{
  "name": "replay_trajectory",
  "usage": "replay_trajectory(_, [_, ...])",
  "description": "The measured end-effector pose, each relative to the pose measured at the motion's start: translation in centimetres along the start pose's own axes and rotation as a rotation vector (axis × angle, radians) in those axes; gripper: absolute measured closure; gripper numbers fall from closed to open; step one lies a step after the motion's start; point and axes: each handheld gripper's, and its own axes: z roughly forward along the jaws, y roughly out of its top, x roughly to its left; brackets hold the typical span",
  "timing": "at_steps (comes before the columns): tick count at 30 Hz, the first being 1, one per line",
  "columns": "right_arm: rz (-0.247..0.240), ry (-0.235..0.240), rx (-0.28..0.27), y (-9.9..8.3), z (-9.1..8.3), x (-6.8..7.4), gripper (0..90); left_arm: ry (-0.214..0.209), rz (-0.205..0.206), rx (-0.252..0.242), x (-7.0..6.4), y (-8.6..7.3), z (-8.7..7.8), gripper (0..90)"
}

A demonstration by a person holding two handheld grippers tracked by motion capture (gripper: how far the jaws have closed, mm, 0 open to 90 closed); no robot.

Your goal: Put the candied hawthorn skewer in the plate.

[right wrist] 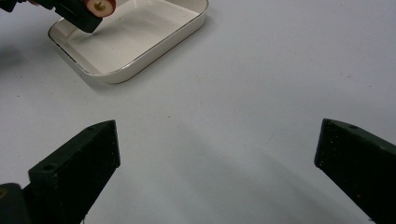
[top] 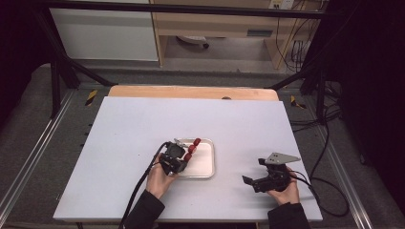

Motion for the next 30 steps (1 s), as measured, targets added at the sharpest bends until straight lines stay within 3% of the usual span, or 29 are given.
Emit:
replay_trajectory(9, [0.003, 0.006, 0.001, 0.0, 0.1, 0.0, 0.8, 0.006, 0.012, -0.003, 0.1, 0.1, 0.0, 86.4])
replay_trajectory(13, [0.002, 0.006, -0.001, 0.0, 0.0, -0.1, 0.8, -0.026, 0.015, -0.042, 0.6, 0.0, -1.2, 72.9])
replay_trajectory(20, [0.014, 0.005, -0.015, 0.1, -0.1, -0.1, 0.8, -0.067, 0.091, -0.128, 2.2, -0.7, -4.3, 42.6])
replay_trajectory(25, [0.016, 0.004, -0.020, 0.2, -0.2, -0.1, 0.8, -0.062, 0.084, -0.132, 3.8, -2.1, -5.9, 30.3])
replay_trajectory(30, [0.018, 0.004, -0.018, 0.2, -0.2, -0.1, 0.7, -0.067, 0.056, -0.179, 5.4, -4.4, -7.0, 22.6])
